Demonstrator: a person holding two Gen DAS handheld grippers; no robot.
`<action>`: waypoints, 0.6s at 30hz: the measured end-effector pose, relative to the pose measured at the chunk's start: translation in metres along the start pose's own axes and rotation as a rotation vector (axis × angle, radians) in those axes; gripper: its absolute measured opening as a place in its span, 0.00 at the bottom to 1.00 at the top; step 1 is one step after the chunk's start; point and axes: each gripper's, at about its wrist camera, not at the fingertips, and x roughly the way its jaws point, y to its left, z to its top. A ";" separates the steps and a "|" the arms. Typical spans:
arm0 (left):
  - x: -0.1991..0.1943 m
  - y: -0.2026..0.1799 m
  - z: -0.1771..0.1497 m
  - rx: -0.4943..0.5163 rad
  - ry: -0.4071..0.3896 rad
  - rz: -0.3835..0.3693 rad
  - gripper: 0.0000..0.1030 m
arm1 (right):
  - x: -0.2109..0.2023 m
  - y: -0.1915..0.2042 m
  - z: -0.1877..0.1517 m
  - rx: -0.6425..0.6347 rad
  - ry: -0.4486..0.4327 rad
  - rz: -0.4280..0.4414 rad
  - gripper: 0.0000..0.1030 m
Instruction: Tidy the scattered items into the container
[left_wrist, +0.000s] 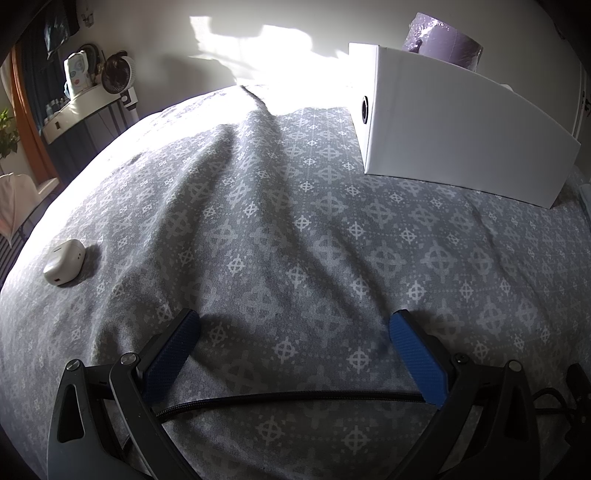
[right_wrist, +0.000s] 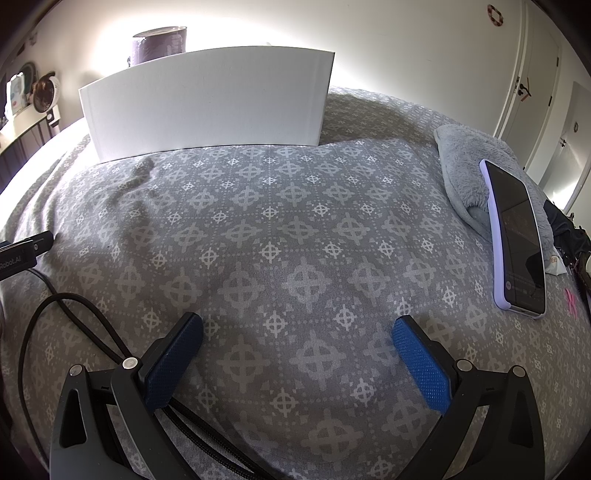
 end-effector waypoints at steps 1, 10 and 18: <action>0.000 0.000 0.000 0.000 0.000 0.000 1.00 | 0.000 0.000 0.000 0.000 0.000 0.000 1.00; -0.001 0.002 0.000 0.003 -0.002 0.003 1.00 | 0.000 0.000 0.000 0.000 0.000 0.000 1.00; -0.001 -0.001 0.000 0.004 -0.002 0.002 1.00 | 0.000 0.000 0.000 0.000 0.000 0.000 1.00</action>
